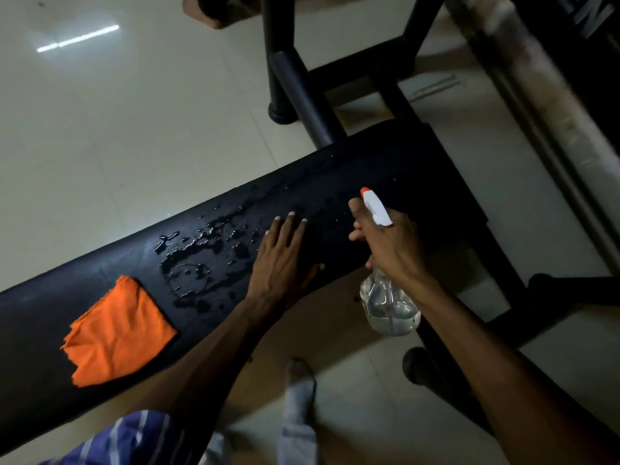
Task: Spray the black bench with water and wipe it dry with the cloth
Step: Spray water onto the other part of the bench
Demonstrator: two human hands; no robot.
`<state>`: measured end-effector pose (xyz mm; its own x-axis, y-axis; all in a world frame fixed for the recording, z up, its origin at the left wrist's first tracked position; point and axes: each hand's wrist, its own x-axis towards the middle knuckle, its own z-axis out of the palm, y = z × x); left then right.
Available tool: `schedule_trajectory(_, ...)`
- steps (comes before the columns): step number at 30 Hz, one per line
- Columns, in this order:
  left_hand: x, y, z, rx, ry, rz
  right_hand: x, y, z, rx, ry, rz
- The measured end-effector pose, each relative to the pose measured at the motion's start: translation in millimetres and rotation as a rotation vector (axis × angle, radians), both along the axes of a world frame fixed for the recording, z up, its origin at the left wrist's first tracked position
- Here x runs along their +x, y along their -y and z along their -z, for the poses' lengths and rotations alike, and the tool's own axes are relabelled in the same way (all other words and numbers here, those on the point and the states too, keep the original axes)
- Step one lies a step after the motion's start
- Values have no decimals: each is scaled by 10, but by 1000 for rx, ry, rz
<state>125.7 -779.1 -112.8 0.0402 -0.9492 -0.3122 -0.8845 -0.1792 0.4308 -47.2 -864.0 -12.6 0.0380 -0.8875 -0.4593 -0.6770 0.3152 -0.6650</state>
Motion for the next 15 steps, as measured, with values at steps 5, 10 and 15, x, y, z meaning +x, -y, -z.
schedule_trajectory(5, -138, 43, 51, 41, 63, 52, -383, 214, 38, -27, -9, 169)
schedule_trajectory(10, -173, 27, 77, 42, 79, 49, -752, 270, -19, -22, 80, 226)
schedule_trajectory(15, -175, 39, 75, 69, 125, 63, -958, 173, -24, 3, 111, 277)
